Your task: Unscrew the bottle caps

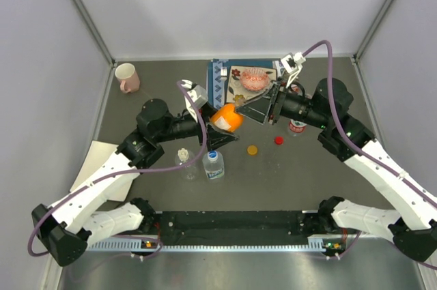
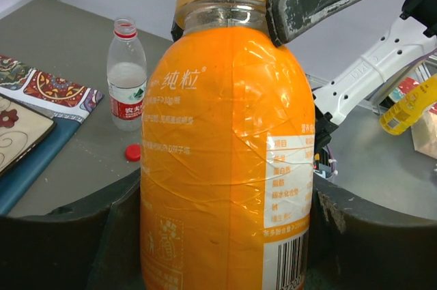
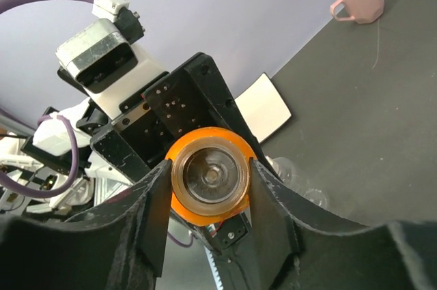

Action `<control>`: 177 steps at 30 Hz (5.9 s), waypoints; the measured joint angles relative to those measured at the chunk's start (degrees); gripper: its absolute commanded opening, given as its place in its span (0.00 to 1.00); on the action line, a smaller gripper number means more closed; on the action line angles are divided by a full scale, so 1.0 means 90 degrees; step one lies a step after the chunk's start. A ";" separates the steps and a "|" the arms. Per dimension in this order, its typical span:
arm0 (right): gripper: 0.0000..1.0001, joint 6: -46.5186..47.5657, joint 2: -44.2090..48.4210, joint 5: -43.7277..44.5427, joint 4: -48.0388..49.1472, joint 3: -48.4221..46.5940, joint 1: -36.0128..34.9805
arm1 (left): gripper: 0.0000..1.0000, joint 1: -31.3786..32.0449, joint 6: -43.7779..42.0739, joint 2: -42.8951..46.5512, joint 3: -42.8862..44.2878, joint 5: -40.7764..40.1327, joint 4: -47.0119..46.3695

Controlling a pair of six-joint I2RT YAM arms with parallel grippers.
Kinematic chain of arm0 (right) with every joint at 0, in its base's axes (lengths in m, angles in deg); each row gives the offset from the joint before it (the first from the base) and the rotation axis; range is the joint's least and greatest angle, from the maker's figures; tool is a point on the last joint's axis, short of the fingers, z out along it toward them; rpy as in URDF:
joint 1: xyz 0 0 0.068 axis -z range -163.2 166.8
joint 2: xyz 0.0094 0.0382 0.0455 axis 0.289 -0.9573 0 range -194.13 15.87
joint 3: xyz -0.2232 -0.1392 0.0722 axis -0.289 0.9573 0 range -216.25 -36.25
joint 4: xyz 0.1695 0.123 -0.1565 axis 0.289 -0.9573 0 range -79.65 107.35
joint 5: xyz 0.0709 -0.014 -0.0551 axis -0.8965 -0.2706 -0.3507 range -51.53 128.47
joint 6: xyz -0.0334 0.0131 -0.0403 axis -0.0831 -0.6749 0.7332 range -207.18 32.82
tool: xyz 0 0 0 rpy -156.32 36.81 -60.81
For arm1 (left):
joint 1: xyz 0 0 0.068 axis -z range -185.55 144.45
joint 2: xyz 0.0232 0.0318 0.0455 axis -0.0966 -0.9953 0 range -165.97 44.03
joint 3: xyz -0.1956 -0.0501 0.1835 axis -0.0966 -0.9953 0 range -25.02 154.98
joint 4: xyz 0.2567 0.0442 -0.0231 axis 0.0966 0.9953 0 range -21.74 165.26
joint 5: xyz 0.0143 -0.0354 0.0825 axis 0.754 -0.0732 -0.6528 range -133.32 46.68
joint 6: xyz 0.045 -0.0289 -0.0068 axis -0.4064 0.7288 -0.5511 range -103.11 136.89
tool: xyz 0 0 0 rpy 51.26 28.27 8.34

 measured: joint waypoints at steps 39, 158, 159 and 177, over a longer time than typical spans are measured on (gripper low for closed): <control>0.00 0.2572 -0.2280 0.5571 -0.0993 0.0267 -0.0012 | 0.99 0.0032 -0.0639 0.3099 -0.0347 -0.4478 0.2421; 0.23 0.2055 -0.2069 0.4131 -0.0442 0.0986 -0.3002 | 0.99 -0.0444 0.0699 0.1583 -0.0095 -0.6686 0.3893; 0.22 0.2055 -0.1996 0.4165 -0.0517 0.1001 -0.3002 | 0.99 -0.0444 0.0699 0.1586 -0.0095 -0.6674 0.3886; 0.00 0.1115 0.0639 0.3580 -0.1763 0.0255 -0.0828 | 0.99 -0.0522 0.0690 0.1384 0.0087 -0.2334 0.0974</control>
